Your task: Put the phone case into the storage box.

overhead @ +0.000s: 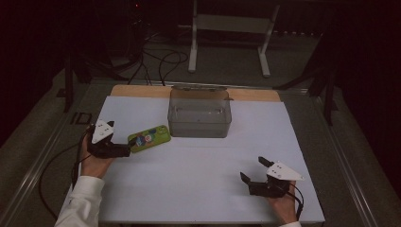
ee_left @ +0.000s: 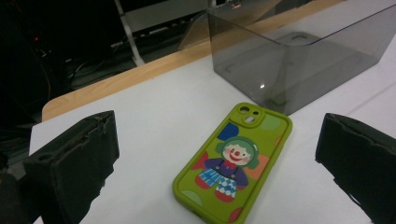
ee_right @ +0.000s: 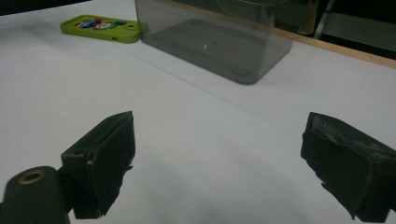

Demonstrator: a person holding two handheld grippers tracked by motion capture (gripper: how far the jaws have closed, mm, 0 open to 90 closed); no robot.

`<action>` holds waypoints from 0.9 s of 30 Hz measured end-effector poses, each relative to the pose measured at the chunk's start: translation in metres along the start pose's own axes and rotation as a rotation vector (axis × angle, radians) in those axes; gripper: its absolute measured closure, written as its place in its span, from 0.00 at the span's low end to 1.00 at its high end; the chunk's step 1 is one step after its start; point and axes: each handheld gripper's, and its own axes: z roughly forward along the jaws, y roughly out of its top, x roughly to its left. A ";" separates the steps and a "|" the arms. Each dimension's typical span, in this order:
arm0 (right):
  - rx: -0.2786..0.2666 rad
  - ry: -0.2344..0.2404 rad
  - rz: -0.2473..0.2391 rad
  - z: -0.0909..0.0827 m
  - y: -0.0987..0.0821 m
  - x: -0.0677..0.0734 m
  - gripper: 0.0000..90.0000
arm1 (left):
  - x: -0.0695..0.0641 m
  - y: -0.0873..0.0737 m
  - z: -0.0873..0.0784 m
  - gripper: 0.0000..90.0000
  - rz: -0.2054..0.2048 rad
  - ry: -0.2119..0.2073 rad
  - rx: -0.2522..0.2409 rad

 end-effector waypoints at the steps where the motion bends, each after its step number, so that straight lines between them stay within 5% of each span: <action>1: 0.000 0.000 0.000 0.000 0.000 0.000 0.11 | 0.000 0.000 0.001 0.00 0.002 -0.001 0.004; 27: 0.011 0.000 -0.001 0.002 0.000 0.001 0.11 | 0.021 0.007 0.038 0.00 -0.026 0.035 0.084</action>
